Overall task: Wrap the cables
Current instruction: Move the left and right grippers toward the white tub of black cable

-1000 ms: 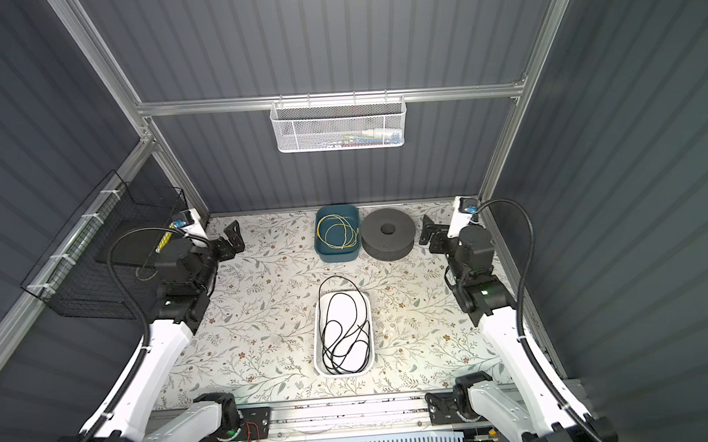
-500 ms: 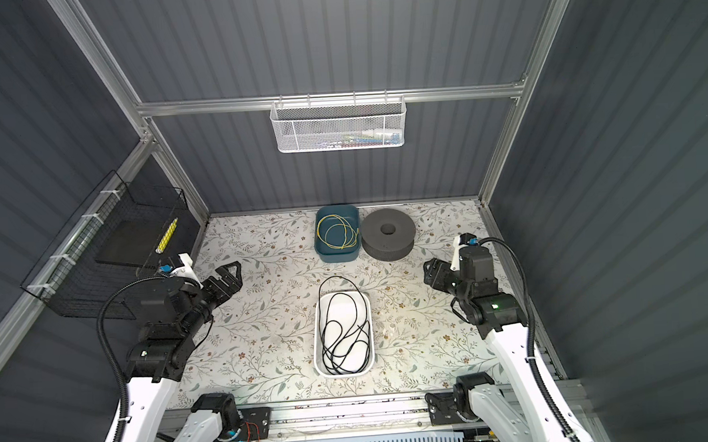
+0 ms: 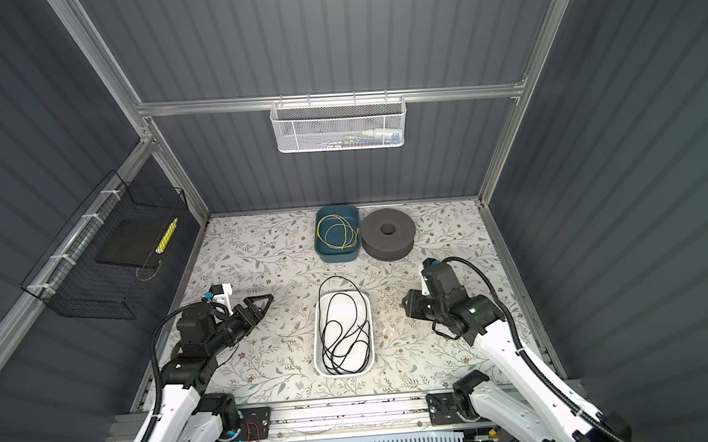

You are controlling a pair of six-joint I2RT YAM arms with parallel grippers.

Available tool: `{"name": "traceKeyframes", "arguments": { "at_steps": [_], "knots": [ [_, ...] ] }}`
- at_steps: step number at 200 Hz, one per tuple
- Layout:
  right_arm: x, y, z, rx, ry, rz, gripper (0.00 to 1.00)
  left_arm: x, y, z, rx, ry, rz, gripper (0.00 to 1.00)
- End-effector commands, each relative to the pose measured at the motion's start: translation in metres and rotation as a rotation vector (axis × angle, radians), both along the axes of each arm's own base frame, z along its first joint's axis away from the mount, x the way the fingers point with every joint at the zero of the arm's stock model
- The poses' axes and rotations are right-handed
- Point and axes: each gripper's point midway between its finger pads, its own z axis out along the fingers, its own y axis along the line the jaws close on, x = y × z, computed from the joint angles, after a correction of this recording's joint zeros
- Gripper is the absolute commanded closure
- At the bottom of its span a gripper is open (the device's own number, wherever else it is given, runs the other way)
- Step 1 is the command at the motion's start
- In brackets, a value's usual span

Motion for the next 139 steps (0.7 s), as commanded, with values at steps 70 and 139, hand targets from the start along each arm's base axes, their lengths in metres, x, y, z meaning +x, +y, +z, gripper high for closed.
{"name": "traceKeyframes", "arguments": {
  "at_steps": [70, 139],
  "knots": [
    [-0.009, 0.033, -0.019, -0.173, 0.006, 0.029, 0.62, -0.018, -0.018, 0.001, 0.062, 0.117, -0.157, 0.38],
    [0.016, 0.013, -0.025, -0.3, -0.078, -0.028, 0.56, -0.052, -0.07, -0.033, 0.232, 0.27, -0.319, 0.45]
  ]
}}
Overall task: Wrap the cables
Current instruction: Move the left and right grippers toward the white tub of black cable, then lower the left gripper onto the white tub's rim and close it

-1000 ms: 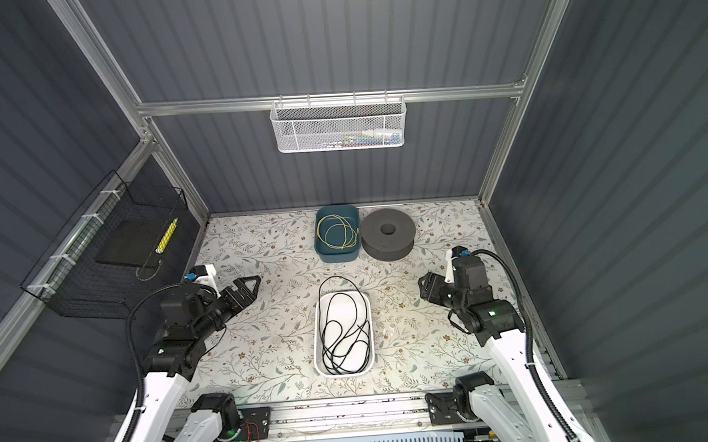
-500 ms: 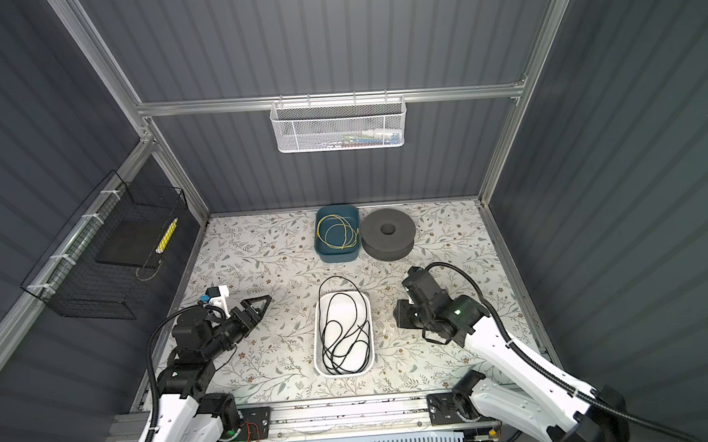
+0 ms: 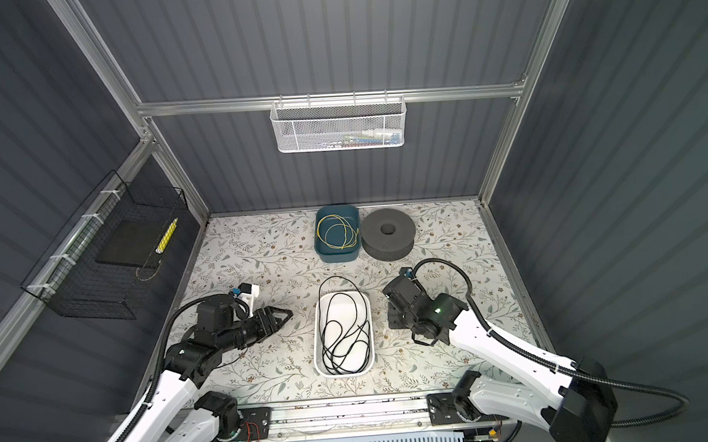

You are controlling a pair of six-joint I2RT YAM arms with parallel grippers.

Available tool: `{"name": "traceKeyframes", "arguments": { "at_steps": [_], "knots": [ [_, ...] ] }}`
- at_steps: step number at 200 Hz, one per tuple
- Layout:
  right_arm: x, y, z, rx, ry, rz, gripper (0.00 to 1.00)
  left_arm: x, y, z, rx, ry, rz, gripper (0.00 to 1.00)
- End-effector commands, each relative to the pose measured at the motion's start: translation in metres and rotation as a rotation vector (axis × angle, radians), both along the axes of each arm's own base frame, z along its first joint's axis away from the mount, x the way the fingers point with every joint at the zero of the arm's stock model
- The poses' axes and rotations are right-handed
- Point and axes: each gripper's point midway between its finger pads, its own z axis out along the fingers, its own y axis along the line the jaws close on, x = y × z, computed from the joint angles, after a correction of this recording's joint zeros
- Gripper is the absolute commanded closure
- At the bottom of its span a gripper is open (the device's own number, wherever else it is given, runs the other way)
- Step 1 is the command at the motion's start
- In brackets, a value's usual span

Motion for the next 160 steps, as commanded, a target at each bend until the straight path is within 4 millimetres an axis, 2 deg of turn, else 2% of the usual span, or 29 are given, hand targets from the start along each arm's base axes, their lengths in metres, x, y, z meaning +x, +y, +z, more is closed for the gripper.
{"name": "traceKeyframes", "arguments": {
  "at_steps": [1, 30, 42, 66, 89, 130, 160],
  "knots": [
    [0.015, -0.008, 0.002, -0.05, -0.059, -0.026, 0.56, -0.008, -0.008, -0.019, 0.103, 0.059, -0.009, 0.45],
    [0.022, -0.012, -0.005, -0.051, -0.059, -0.039, 0.55, -0.014, -0.045, -0.029, 0.205, 0.048, -0.096, 0.44],
    [0.022, -0.014, -0.007, -0.05, -0.059, -0.044, 0.55, -0.012, -0.052, -0.034, 0.295, 0.038, -0.105, 0.44],
    [0.02, -0.018, -0.012, -0.035, -0.063, -0.055, 0.54, -0.003, -0.052, -0.038, 0.438, 0.022, -0.107, 0.43],
    [0.016, -0.026, -0.015, -0.021, -0.078, -0.07, 0.53, 0.004, -0.055, -0.04, 0.48, 0.017, -0.112, 0.43],
    [0.011, -0.044, -0.016, 0.004, -0.111, -0.109, 0.52, 0.006, -0.067, -0.065, 0.547, 0.079, -0.15, 0.46],
    [0.01, -0.048, -0.018, 0.042, -0.127, -0.121, 0.52, 0.007, -0.068, -0.071, 0.589, 0.089, -0.142, 0.51]
  ]
}}
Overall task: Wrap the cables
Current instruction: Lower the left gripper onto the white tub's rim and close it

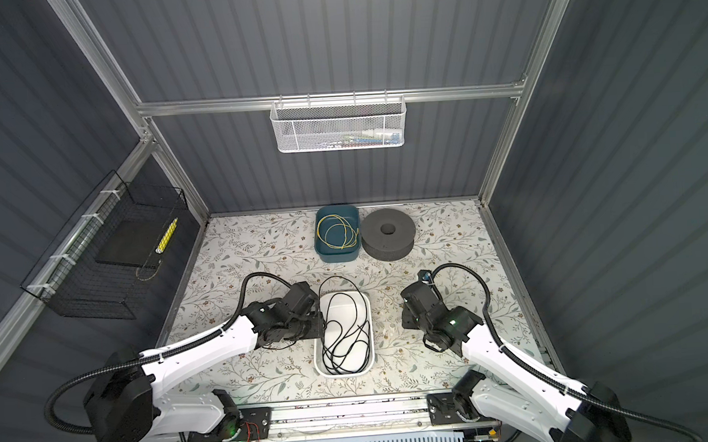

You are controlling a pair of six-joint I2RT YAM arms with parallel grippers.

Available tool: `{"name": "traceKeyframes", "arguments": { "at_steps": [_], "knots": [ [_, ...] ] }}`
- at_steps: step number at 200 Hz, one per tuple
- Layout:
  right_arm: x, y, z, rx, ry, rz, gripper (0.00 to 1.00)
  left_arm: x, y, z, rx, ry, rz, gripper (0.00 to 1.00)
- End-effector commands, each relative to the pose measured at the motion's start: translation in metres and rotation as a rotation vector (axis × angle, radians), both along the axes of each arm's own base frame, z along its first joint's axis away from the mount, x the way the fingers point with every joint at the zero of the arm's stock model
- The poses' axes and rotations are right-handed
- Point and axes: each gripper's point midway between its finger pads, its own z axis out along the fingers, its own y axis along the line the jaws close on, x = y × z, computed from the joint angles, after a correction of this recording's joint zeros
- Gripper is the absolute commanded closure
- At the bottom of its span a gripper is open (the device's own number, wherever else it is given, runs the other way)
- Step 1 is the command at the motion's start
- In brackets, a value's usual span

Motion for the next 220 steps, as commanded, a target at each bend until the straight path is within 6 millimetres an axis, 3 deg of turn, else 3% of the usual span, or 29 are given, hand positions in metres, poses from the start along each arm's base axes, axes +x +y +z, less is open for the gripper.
{"name": "traceKeyframes", "arguments": {
  "at_steps": [1, 45, 154, 180, 220],
  "knots": [
    [0.001, -0.003, 0.0, 0.017, -0.023, -0.001, 0.52, 0.003, 0.0, 0.005, 0.04, -0.017, -0.001, 0.51],
    [0.001, -0.007, -0.003, 0.016, -0.031, 0.002, 0.52, 0.006, -0.003, -0.004, 0.055, -0.003, 0.011, 0.76],
    [-0.001, -0.018, 0.006, 0.039, -0.081, -0.019, 0.52, 0.01, 0.01, -0.021, 0.144, -0.014, 0.026, 0.82],
    [-0.002, -0.02, 0.008, 0.046, -0.091, -0.022, 0.51, 0.01, 0.012, -0.026, 0.162, -0.013, 0.024, 0.88],
    [-0.004, -0.021, 0.01, 0.054, -0.098, -0.022, 0.51, 0.022, 0.022, -0.001, 0.229, -0.089, 0.02, 0.97]
  ]
}}
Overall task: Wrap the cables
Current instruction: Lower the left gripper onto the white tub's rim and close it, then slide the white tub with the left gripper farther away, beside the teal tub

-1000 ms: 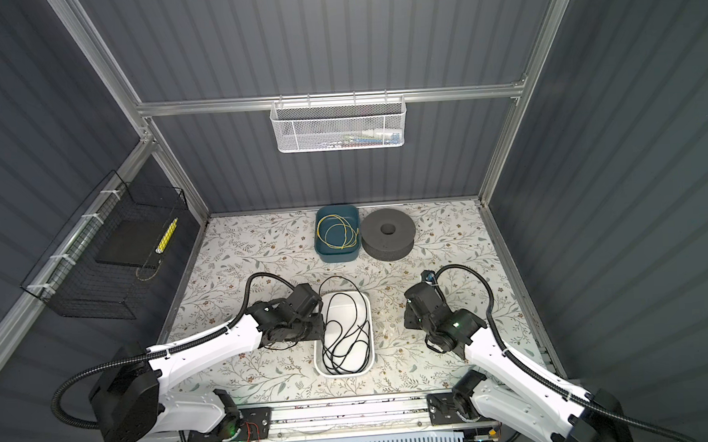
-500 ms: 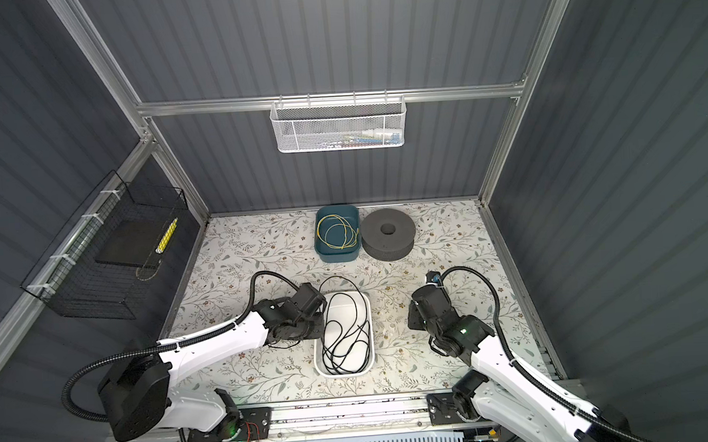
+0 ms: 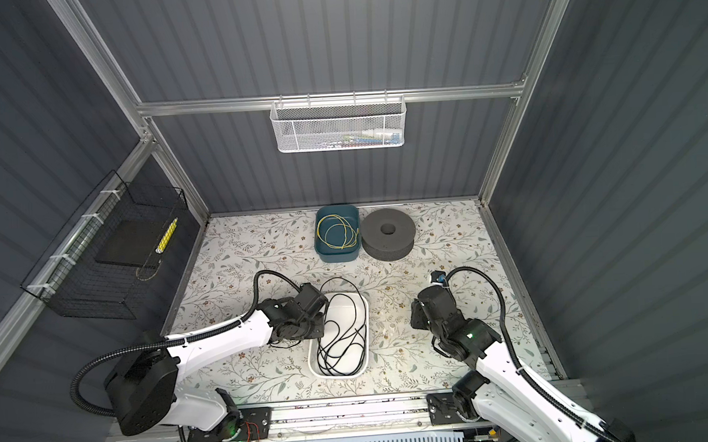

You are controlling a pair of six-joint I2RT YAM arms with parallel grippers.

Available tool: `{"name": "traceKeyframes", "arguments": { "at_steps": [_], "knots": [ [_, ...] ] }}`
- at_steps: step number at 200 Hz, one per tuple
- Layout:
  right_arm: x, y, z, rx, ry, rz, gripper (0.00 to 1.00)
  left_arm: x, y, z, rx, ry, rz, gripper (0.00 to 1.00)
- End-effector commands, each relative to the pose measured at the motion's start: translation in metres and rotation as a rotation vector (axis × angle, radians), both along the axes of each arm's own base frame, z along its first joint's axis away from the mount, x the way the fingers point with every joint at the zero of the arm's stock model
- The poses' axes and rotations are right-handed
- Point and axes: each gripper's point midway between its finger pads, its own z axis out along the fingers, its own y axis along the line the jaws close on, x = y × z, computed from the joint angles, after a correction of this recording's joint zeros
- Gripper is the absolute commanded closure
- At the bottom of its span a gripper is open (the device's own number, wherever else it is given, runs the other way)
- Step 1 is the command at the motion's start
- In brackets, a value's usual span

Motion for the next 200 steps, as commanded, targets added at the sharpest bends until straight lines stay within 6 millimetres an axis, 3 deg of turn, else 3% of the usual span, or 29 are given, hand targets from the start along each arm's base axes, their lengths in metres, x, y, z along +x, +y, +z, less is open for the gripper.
{"name": "traceKeyframes", "arguments": {
  "at_steps": [1, 55, 103, 130, 164, 200],
  "knots": [
    [-0.005, -0.004, -0.005, -0.018, 0.011, 0.007, 0.51, 0.009, 0.012, 0.019, 0.087, -0.065, -0.016, 0.97],
    [0.001, 0.002, -0.002, 0.005, -0.009, 0.023, 0.51, 0.049, 0.028, 0.071, 0.14, -0.189, -0.08, 1.0],
    [0.014, 0.013, 0.01, 0.025, -0.051, 0.046, 0.51, 0.107, 0.069, 0.114, 0.137, -0.218, -0.071, 1.0],
    [0.023, 0.023, 0.014, 0.051, -0.069, 0.064, 0.5, 0.151, 0.102, 0.142, 0.129, -0.284, 0.002, 1.0],
    [0.03, 0.029, 0.015, 0.059, -0.072, 0.088, 0.5, 0.209, 0.137, 0.153, 0.13, -0.289, 0.048, 1.0],
    [0.033, 0.03, 0.013, 0.095, -0.078, 0.096, 0.49, 0.26, 0.168, 0.139, 0.065, -0.254, 0.102, 1.0]
  ]
}}
